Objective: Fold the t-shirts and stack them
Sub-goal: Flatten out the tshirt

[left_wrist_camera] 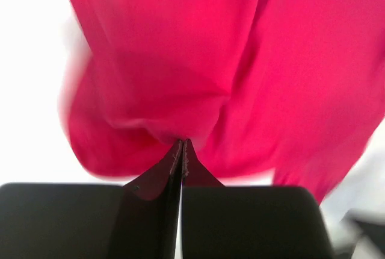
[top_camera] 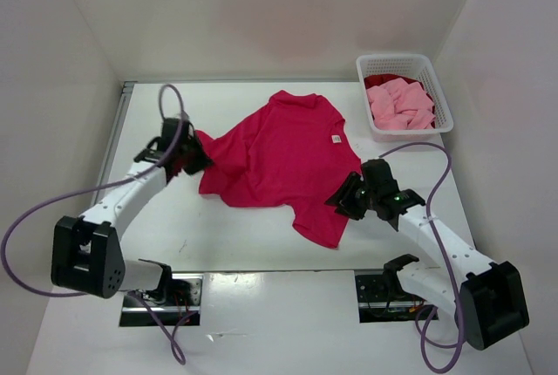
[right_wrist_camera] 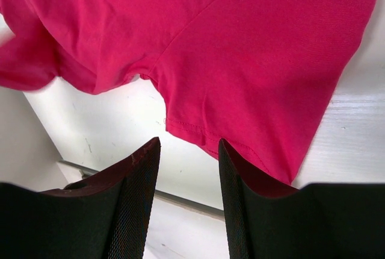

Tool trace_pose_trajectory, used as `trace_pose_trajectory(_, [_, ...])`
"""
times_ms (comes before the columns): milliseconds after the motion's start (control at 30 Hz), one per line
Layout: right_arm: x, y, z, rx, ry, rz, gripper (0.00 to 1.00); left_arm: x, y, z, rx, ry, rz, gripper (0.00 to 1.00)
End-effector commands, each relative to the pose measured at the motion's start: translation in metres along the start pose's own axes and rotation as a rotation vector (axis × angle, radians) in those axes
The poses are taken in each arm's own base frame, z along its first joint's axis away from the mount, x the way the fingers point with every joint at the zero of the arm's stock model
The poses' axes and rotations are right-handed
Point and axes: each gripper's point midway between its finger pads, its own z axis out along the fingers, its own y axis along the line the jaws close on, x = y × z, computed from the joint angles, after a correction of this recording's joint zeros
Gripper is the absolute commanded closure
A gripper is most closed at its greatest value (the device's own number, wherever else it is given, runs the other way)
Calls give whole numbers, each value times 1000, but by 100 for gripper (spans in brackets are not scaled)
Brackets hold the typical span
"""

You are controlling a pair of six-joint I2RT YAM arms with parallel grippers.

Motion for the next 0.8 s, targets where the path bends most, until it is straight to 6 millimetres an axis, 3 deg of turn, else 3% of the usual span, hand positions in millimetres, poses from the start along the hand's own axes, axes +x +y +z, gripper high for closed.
trace_pose_trajectory(0, [-6,9,2,-34,-13,-34,51,-80,3,-28,19,-185,2,100])
trace_pose_trajectory(33, [-6,9,2,-34,-13,-43,51,-102,2,-29,25,-221,2,100])
trace_pose_trajectory(100, [-4,8,3,-32,0,-51,51,-136,19,-27,-1,-271,-4,100])
trace_pose_trajectory(133, [-6,11,2,-40,-5,-53,51,-143,31,-9,-27,-242,-13,99])
trace_pose_trajectory(167, [-6,11,2,-40,-5,-53,51,-170,37,-11,-35,-287,-20,97])
trace_pose_trajectory(200, [-6,11,2,-40,-5,-53,51,-178,55,9,-107,-280,-18,97])
trace_pose_trajectory(233, [-6,11,2,-40,-6,-62,51,-192,66,13,-134,-302,-36,97])
trace_pose_trajectory(333, [-5,9,2,-32,0,-60,51,-235,72,29,-130,-328,-74,97])
trace_pose_trajectory(367, [-1,8,2,-28,11,-65,51,-246,77,36,-134,-338,-82,94])
trace_pose_trajectory(400, [-1,8,2,-27,11,-65,51,-269,62,27,-99,-381,-81,90])
trace_pose_trajectory(433, [-1,8,2,-27,11,-65,51,-275,55,27,-73,-378,-75,83])
trace_pose_trajectory(467, [2,7,2,-22,22,-70,51,-283,51,25,-65,-394,-71,65])
trace_pose_trajectory(533, [-1,5,2,-8,2,-59,51,-289,43,17,-42,-411,-63,53])
trace_pose_trajectory(633, [4,1,3,26,5,-48,51,-266,47,8,-34,-403,-62,40])
trace_pose_trajectory(667, [8,-2,3,44,6,-52,53,-254,48,7,-22,-390,-88,38])
trace_pose_trajectory(700, [14,-3,3,56,17,-60,55,-219,61,8,-37,-355,-106,38])
trace_pose_trajectory(733, [15,-2,4,60,13,-62,58,-197,67,9,-34,-329,-122,38])
trace_pose_trajectory(767, [18,-3,4,70,18,-50,59,-183,67,-5,-22,-344,-141,38])
